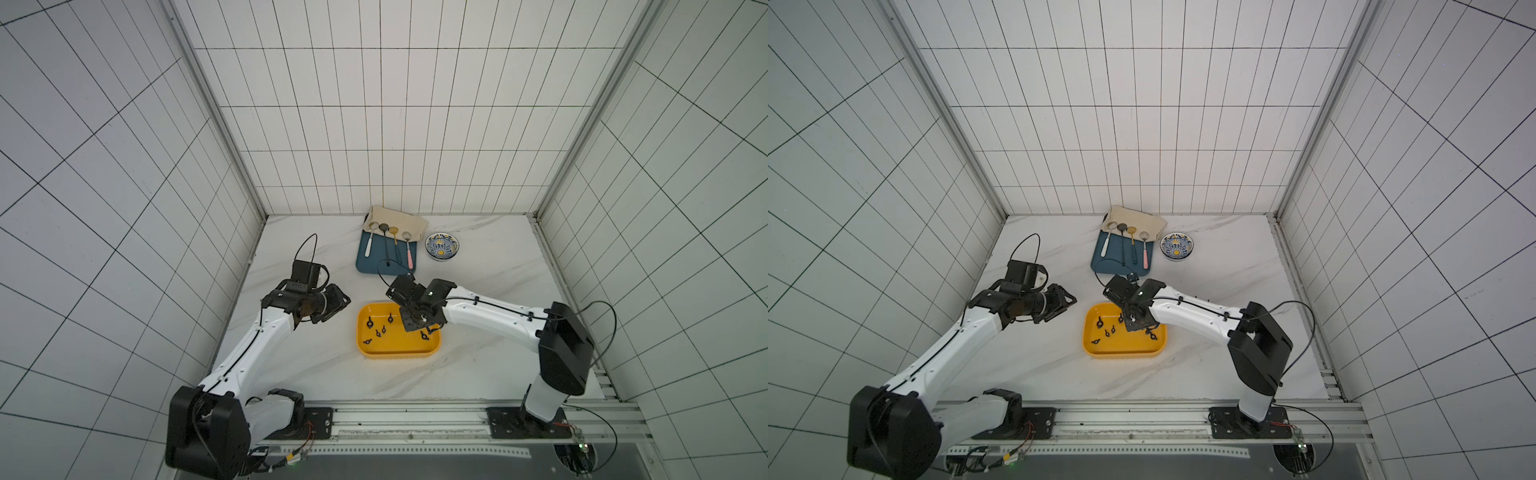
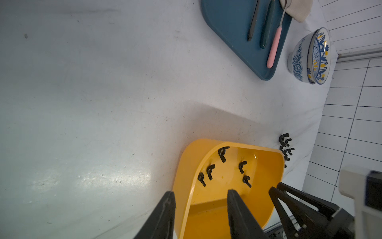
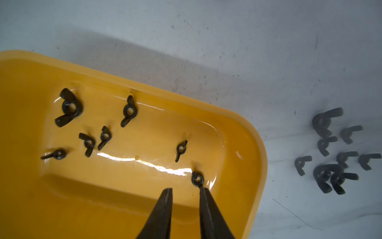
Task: Take out the wing nut from the storage box
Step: Adjust the storage box at the center of the board, then pick up the wing nut from the storage box.
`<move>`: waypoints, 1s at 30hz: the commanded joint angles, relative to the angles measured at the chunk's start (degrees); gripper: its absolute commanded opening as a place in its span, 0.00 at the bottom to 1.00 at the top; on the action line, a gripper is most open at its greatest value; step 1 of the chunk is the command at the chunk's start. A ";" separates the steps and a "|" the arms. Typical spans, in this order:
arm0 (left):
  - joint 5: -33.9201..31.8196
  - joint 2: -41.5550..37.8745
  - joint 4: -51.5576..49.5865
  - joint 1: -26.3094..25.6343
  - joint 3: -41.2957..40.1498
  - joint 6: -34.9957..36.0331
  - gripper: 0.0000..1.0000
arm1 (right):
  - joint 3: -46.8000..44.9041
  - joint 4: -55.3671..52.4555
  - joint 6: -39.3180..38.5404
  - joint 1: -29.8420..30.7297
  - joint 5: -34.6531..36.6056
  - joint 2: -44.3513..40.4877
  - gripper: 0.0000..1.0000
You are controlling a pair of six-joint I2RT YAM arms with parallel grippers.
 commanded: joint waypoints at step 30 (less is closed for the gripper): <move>11.38 2.58 4.61 1.38 -1.03 1.32 0.45 | -5.09 11.63 14.26 -2.74 0.02 8.32 0.27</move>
